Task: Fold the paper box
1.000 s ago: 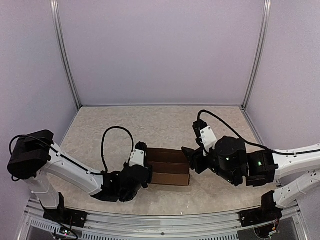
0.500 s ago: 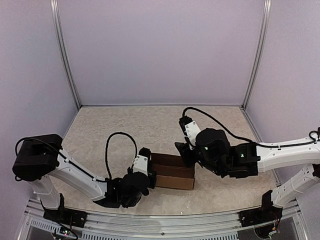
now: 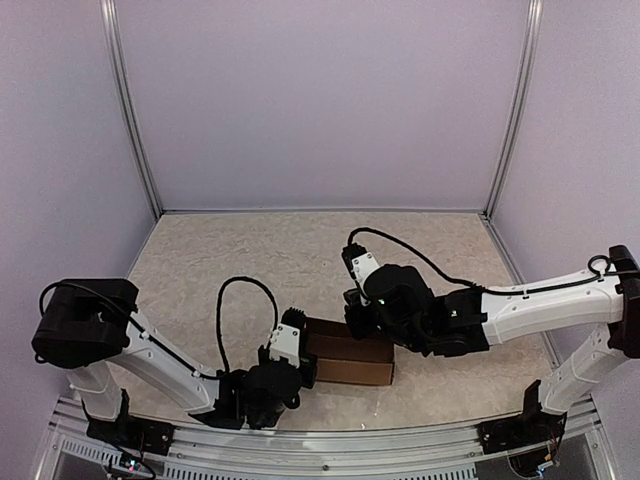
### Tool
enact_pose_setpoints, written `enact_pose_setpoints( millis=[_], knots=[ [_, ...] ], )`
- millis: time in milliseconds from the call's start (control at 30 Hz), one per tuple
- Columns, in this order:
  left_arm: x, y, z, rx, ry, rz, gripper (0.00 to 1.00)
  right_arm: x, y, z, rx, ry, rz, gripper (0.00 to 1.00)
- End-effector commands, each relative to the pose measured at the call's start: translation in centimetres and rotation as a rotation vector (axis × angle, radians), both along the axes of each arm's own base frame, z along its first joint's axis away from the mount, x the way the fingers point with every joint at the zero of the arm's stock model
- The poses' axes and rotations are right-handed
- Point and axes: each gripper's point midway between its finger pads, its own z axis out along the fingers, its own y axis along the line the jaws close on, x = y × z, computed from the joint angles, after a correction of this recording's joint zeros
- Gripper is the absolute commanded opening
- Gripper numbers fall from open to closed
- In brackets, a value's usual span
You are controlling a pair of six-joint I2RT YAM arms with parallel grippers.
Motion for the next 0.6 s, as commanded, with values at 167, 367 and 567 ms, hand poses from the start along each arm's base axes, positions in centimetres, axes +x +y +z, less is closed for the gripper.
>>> enact_pose_setpoints(
  millis=[167,367,567],
  knots=[
    [-0.7,0.0,-0.9,-0.014,-0.006,-0.026,0.00,-1.2,0.9,-2.7,0.030,0.071,0.010,0.00],
    [-0.9,0.5,-0.9,-0.024,-0.016,-0.011,0.13,-2.1,1.1,-4.2,0.029,0.105,0.015,0.00],
    [-1.6,0.9,-0.5,-0.078,-0.015,-0.028,0.38,-2.6,1.3,-5.1,0.019,0.122,0.019,0.00]
  ],
)
